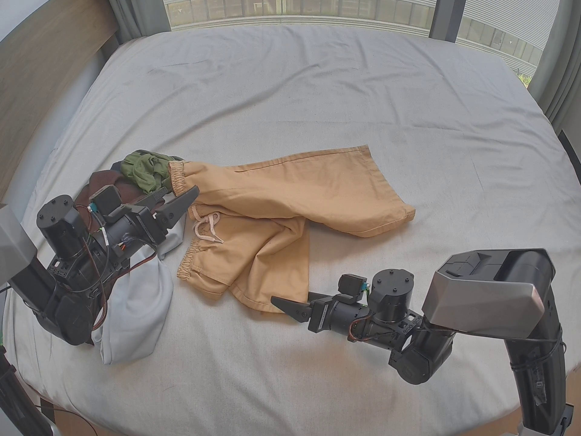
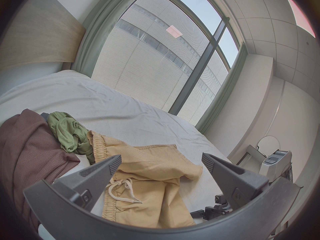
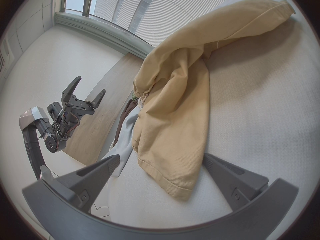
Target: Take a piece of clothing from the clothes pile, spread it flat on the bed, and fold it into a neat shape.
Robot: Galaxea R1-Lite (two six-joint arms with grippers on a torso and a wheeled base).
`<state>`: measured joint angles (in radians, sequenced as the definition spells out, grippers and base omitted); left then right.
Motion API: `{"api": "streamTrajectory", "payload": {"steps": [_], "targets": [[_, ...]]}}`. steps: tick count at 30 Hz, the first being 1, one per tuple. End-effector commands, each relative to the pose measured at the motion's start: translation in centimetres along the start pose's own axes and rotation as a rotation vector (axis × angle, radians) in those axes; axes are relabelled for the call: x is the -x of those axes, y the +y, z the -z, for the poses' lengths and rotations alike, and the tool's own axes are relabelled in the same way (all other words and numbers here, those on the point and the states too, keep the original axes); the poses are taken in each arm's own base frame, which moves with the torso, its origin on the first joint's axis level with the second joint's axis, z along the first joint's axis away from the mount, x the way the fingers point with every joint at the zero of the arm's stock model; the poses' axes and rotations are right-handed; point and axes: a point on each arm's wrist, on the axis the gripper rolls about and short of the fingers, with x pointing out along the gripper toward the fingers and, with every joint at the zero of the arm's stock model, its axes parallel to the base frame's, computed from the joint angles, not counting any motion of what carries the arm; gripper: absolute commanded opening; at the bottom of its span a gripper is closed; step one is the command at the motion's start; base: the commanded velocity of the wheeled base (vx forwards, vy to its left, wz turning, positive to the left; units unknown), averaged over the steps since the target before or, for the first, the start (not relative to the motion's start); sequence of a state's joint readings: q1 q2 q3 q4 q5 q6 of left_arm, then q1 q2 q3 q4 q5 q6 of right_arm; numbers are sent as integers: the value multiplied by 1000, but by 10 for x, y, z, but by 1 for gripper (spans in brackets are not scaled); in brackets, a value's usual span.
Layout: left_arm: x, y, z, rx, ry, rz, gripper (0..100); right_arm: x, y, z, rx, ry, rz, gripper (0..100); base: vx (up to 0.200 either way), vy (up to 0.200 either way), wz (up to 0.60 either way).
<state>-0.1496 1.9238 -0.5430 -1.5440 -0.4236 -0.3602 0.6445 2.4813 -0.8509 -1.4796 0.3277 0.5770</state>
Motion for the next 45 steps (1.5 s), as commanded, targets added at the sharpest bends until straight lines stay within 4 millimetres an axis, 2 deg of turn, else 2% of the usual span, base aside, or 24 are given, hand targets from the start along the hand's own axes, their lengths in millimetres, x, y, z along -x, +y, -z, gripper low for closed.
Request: {"api": "streamTrajectory", "payload": {"steps": [1,9,14,18,22,23,24,29,36,45], "targets": [[-1,1,2,3,5,-1,100,-1,-2,3,-4,4,1,0,0,0,0],[-1,3,4,4,10,-8,100,1,-2,2,-10,-2,2,0,0,0,0],[0,3,3,4,9,-8,100,10,-3,6,-23,19,23,0,0,0,0],[3,7,4,7,17,-20,100,27,7,2,-22,22,23,0,0,0,0],[15,13,15,32,87,-2,100,53,20,-1,-32,47,38,0,0,0,0],[15,13,15,32,87,-2,100,53,20,-1,-32,47,38,0,0,0,0],[17,15,19,39,103,-7,100,65,25,-2,-36,58,47,0,0,0,0],[20,16,23,50,120,-12,100,87,36,-4,-33,76,58,0,0,0,0],[23,15,26,61,145,7,100,109,48,-6,-32,93,59,0,0,0,0],[24,12,30,58,160,13,100,126,55,-4,-2,112,67,0,0,0,0]]}}
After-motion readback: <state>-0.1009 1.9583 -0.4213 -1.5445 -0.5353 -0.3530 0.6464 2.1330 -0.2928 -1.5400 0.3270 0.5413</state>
